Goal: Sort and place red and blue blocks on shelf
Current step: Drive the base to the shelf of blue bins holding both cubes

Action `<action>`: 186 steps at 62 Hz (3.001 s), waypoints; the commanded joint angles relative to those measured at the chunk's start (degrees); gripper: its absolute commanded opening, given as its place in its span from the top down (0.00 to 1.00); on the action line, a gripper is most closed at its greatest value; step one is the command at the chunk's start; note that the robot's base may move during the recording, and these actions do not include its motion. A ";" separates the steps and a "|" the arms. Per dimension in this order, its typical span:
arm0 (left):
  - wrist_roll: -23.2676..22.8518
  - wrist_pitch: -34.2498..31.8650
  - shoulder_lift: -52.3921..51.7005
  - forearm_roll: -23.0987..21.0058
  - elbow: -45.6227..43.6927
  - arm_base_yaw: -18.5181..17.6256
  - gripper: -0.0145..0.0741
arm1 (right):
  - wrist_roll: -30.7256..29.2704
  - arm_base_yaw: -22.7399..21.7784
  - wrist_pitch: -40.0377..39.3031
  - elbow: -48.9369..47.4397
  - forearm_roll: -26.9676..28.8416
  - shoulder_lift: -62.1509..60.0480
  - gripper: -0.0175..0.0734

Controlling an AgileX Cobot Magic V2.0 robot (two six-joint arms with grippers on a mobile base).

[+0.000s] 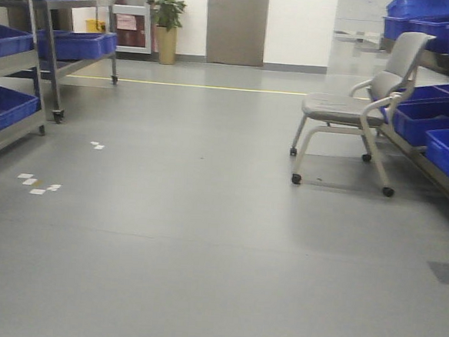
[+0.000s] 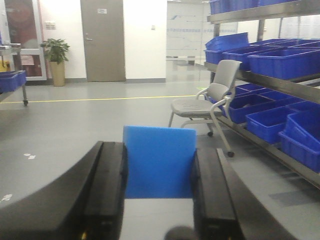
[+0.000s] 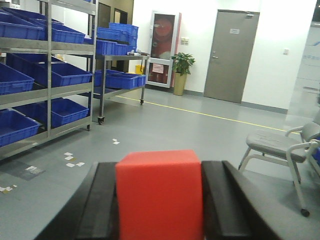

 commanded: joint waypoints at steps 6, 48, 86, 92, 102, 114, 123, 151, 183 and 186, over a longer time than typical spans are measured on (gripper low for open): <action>-0.12 -5.49 0.43 -0.26 -1.88 -0.37 0.74 | -0.19 -0.12 -5.34 -1.51 -0.71 0.55 0.75; -0.12 -5.49 0.43 -0.26 -1.88 -0.37 0.74 | -0.19 -0.12 -5.34 -1.51 -0.71 0.55 0.75; -0.12 -5.49 0.43 -0.26 -1.88 -0.37 0.74 | -0.19 -0.12 -5.34 -1.51 -0.71 0.55 0.75; -0.12 -5.49 0.43 -0.26 -1.88 -0.37 0.74 | -0.19 -0.12 -5.34 -1.51 -0.71 0.55 0.75; -0.12 -5.49 0.43 -0.26 -1.88 -0.37 0.74 | -0.19 -0.12 -5.34 -1.51 -0.71 0.55 0.75; -0.12 -5.49 0.43 -0.26 -1.88 -0.37 0.74 | -0.19 -0.12 -5.34 -1.51 -0.71 0.55 0.75; -0.12 -5.49 0.43 -0.26 -1.88 -0.37 0.74 | -0.19 -0.12 -5.34 -1.51 -0.71 0.55 0.75; -0.12 -5.49 0.43 -0.26 -1.88 -0.37 0.74 | -0.19 -0.12 -5.34 -1.51 -0.71 0.55 0.75; -0.12 -5.49 0.43 -0.26 -1.88 -0.37 0.74 | -0.19 -0.12 -5.34 -1.51 -0.71 0.55 0.75; -0.12 -5.49 0.43 -0.26 -1.88 -0.37 0.74 | -0.19 -0.12 -5.34 -1.51 -0.71 0.55 0.75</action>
